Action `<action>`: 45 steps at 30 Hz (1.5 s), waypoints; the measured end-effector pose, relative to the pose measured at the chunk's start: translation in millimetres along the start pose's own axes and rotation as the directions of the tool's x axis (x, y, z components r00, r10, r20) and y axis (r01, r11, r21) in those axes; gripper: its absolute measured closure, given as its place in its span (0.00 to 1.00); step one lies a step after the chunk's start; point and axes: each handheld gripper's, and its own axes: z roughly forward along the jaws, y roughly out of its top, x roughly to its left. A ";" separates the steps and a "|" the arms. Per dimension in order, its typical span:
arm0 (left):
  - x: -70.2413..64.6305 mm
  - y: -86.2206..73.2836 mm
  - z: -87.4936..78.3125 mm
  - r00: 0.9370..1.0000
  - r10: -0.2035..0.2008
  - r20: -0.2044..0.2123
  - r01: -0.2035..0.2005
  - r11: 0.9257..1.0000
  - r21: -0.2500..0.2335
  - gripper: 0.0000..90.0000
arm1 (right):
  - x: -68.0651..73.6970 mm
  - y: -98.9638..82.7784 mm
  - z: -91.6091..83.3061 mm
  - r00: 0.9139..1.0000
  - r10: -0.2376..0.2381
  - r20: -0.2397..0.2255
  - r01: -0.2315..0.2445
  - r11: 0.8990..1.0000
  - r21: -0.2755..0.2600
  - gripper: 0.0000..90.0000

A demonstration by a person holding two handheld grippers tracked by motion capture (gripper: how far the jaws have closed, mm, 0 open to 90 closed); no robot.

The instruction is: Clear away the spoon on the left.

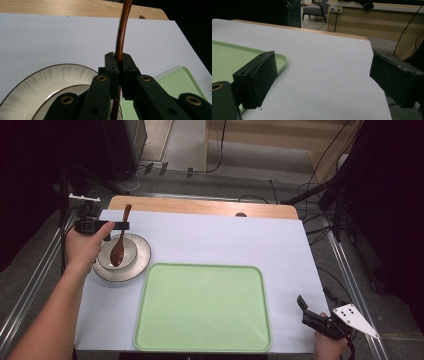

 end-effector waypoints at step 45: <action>-65.4 -65.8 -6.6 0.995 0.067 0.074 -0.071 0.995 0.063 0.95 | -1.2 -0.1 -0.2 1.000 0.008 -0.006 -0.008 1.000 -0.006 0.09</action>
